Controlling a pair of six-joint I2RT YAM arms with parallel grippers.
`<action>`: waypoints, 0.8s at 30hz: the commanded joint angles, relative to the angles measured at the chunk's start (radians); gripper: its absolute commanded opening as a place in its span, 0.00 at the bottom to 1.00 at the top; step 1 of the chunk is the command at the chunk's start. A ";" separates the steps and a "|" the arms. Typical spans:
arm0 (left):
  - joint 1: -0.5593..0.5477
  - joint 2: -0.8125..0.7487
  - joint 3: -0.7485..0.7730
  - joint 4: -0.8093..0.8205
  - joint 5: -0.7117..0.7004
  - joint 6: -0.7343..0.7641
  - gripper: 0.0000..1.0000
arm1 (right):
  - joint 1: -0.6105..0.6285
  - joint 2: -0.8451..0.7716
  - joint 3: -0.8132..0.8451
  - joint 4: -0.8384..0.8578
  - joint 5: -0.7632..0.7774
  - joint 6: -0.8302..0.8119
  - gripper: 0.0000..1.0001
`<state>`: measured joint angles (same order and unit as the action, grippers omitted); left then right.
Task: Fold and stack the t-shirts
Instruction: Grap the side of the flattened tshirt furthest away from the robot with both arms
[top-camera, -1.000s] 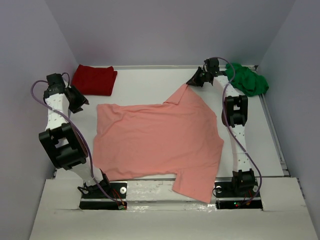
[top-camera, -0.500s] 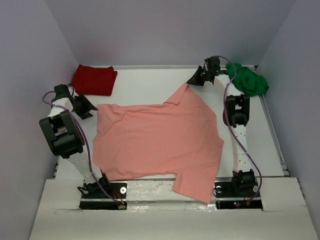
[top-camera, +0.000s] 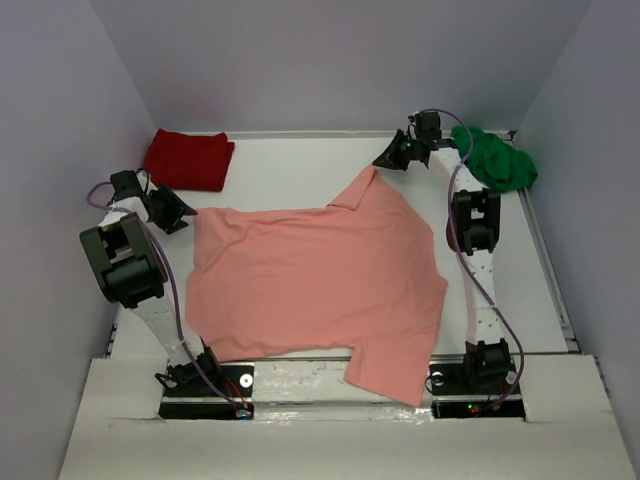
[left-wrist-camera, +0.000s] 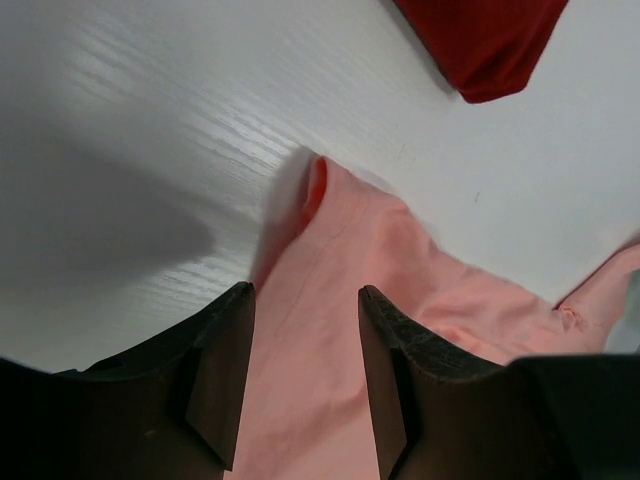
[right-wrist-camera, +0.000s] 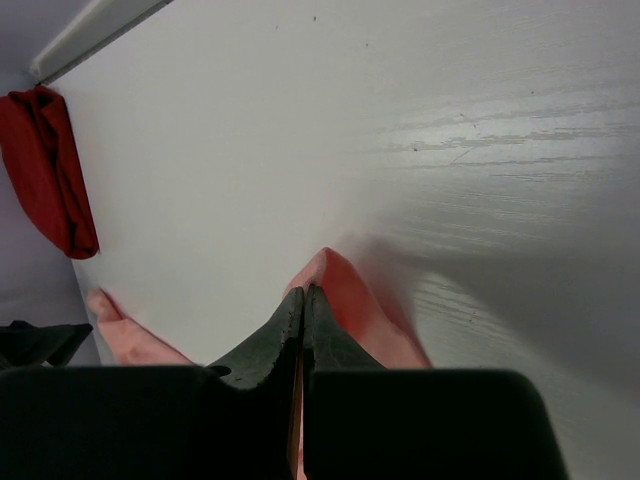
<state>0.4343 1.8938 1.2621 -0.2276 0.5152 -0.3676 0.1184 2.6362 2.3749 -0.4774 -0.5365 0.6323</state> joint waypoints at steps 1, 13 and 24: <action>0.006 0.033 0.052 0.016 0.008 -0.010 0.55 | 0.003 -0.074 0.006 0.040 -0.028 -0.016 0.00; 0.006 0.119 0.117 0.027 -0.017 -0.011 0.55 | 0.003 -0.088 -0.002 0.034 -0.034 -0.025 0.00; 0.003 0.151 0.114 0.062 0.051 -0.027 0.53 | 0.003 -0.088 -0.005 0.025 -0.039 -0.037 0.00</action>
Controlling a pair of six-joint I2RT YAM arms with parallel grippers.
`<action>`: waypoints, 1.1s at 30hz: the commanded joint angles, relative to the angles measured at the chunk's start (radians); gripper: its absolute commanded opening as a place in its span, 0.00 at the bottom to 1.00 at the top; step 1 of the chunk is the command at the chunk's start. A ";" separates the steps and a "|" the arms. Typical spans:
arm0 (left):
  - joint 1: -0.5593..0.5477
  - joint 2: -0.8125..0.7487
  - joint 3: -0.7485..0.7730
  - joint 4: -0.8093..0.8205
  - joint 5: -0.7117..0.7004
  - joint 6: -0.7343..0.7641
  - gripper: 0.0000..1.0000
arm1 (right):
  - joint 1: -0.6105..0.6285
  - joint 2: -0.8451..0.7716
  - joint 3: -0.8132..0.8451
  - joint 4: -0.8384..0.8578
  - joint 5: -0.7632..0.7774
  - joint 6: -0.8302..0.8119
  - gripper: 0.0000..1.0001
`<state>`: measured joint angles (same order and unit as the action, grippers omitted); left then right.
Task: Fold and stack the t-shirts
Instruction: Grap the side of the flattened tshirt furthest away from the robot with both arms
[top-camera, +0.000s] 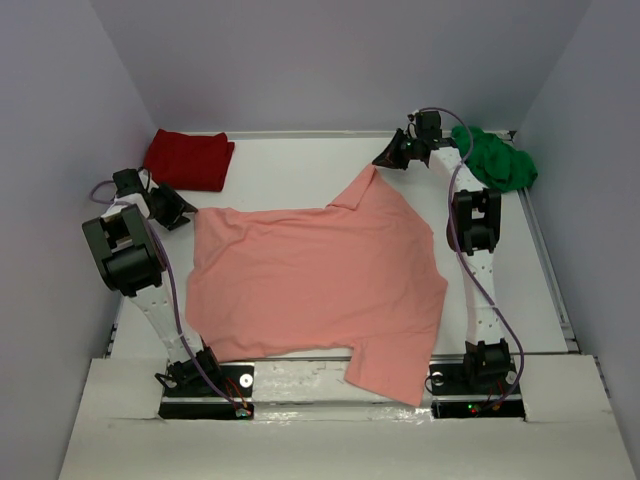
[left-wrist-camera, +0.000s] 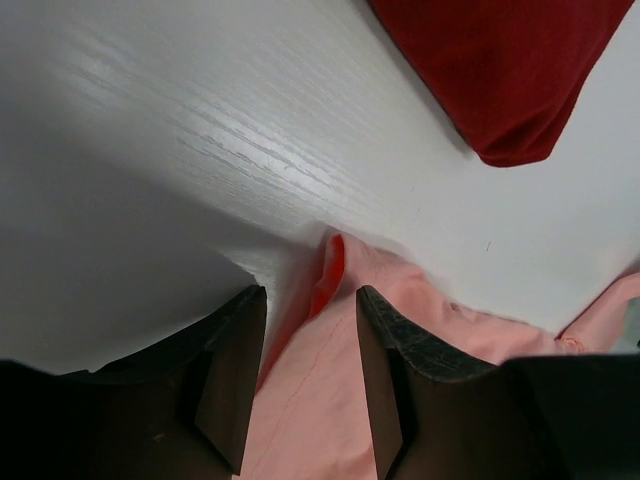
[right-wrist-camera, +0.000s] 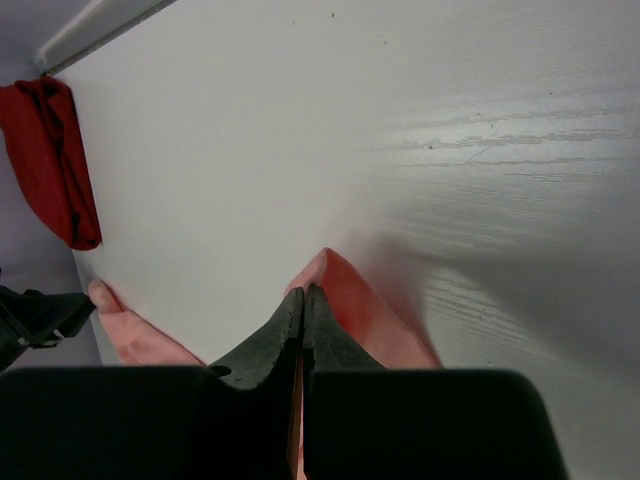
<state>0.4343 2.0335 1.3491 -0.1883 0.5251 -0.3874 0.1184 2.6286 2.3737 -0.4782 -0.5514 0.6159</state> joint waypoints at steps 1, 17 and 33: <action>0.003 0.013 0.030 0.024 0.045 -0.008 0.52 | 0.003 -0.082 -0.005 0.026 -0.024 -0.022 0.00; -0.032 0.048 0.081 0.036 0.078 -0.027 0.50 | 0.003 -0.079 -0.008 0.021 -0.027 -0.028 0.00; -0.075 0.131 0.142 -0.049 0.141 0.005 0.00 | 0.003 -0.085 -0.005 -0.002 -0.019 -0.034 0.00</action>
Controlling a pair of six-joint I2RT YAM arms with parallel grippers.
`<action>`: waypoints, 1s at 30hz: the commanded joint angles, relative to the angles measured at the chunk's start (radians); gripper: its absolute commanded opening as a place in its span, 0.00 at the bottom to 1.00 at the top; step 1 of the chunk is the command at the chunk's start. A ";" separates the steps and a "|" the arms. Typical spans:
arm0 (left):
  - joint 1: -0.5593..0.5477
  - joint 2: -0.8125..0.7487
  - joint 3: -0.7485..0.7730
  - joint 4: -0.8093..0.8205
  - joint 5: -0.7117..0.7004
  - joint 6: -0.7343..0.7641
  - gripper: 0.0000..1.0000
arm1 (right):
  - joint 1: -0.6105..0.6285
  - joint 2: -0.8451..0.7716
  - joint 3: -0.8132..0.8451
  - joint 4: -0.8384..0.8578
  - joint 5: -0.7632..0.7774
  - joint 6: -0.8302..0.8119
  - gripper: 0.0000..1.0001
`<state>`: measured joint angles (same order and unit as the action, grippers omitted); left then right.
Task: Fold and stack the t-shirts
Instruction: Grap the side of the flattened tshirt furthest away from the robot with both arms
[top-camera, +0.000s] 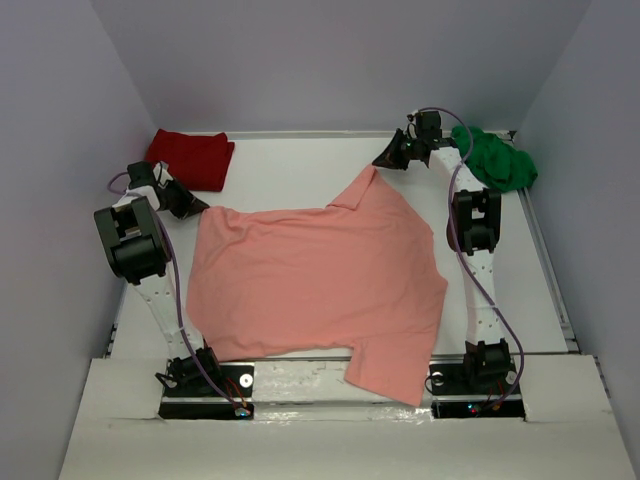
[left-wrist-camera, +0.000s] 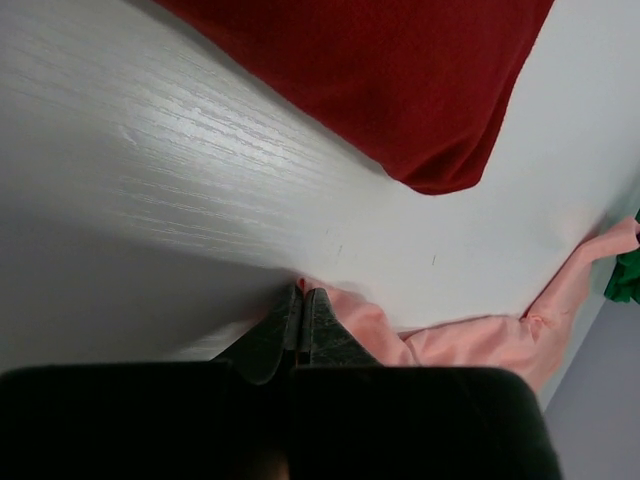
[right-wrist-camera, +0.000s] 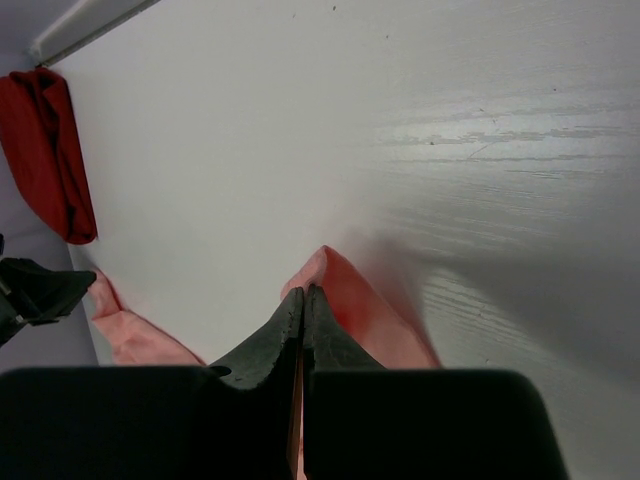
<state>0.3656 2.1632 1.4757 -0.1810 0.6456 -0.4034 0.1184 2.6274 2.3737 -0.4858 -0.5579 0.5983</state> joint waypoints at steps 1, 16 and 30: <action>-0.005 -0.011 0.018 -0.064 0.005 0.026 0.00 | 0.003 -0.089 -0.005 0.003 -0.011 -0.017 0.00; -0.005 -0.134 0.189 -0.215 -0.083 0.083 0.00 | -0.039 -0.222 -0.033 -0.007 -0.005 -0.028 0.00; -0.005 -0.241 0.083 -0.198 -0.081 0.066 0.00 | -0.060 -0.423 -0.252 -0.016 -0.025 -0.040 0.00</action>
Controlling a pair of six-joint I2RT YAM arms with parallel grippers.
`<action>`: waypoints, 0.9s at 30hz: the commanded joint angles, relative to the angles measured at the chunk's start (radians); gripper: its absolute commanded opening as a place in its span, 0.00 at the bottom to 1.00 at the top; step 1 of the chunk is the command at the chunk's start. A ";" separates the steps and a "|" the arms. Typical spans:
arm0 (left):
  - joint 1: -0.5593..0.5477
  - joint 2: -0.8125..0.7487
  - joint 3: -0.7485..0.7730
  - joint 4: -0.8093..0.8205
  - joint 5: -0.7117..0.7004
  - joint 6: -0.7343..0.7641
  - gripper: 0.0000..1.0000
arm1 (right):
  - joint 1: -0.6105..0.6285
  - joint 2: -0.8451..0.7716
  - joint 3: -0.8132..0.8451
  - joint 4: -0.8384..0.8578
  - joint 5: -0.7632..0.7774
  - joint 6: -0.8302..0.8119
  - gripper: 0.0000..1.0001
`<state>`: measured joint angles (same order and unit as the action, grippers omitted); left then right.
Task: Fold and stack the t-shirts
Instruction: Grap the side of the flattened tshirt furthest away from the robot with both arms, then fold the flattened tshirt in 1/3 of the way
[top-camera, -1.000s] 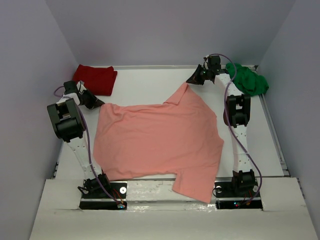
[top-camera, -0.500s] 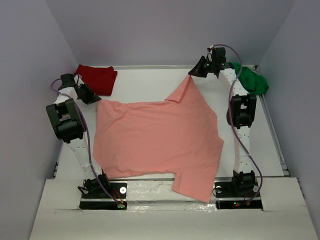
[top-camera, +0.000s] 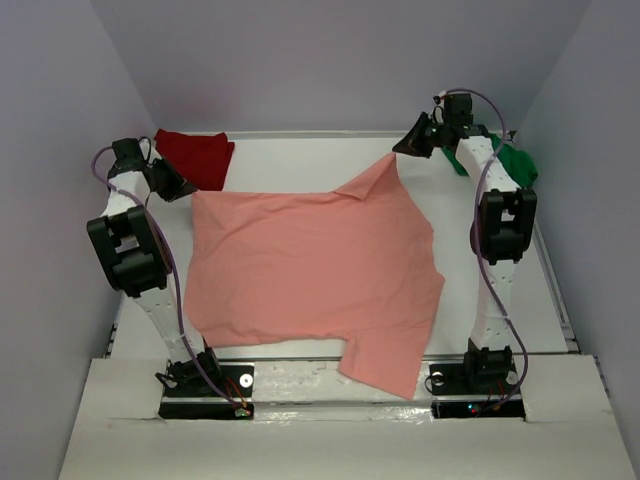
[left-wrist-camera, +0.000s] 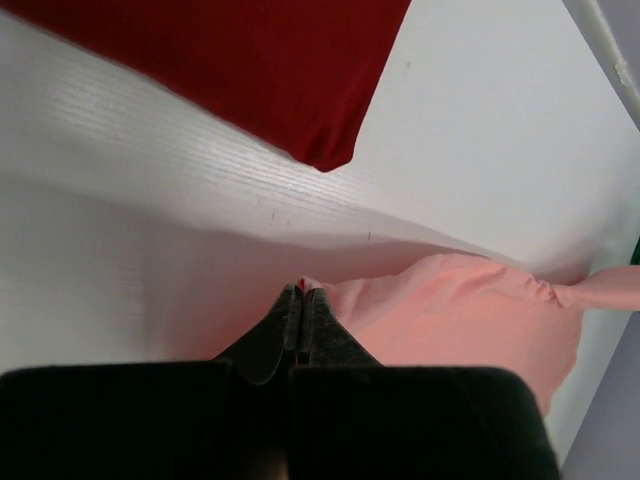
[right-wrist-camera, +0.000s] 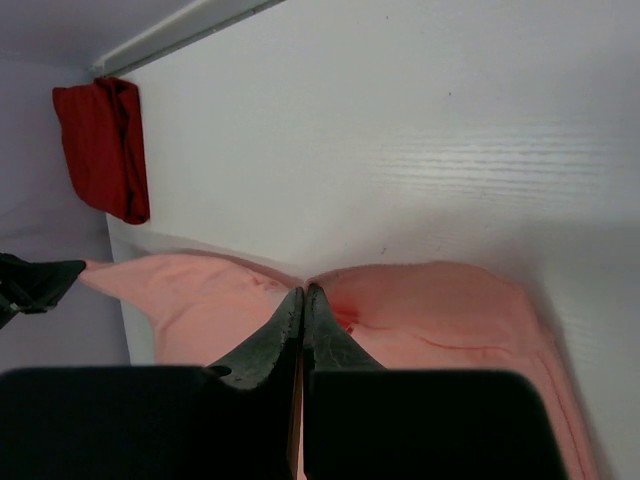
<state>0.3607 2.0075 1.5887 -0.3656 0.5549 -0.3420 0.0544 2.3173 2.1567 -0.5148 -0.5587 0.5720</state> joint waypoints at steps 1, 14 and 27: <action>0.000 -0.101 -0.038 -0.015 0.004 0.006 0.00 | 0.004 -0.128 -0.067 0.012 -0.024 -0.015 0.00; 0.000 -0.191 -0.134 -0.042 -0.044 0.023 0.00 | 0.004 -0.308 -0.207 -0.033 -0.029 -0.021 0.00; 0.000 -0.266 -0.168 -0.145 -0.139 0.014 0.00 | 0.004 -0.535 -0.451 -0.045 -0.023 -0.021 0.00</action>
<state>0.3607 1.8122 1.4307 -0.4442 0.4587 -0.3336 0.0544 1.8816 1.7470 -0.5709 -0.5774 0.5648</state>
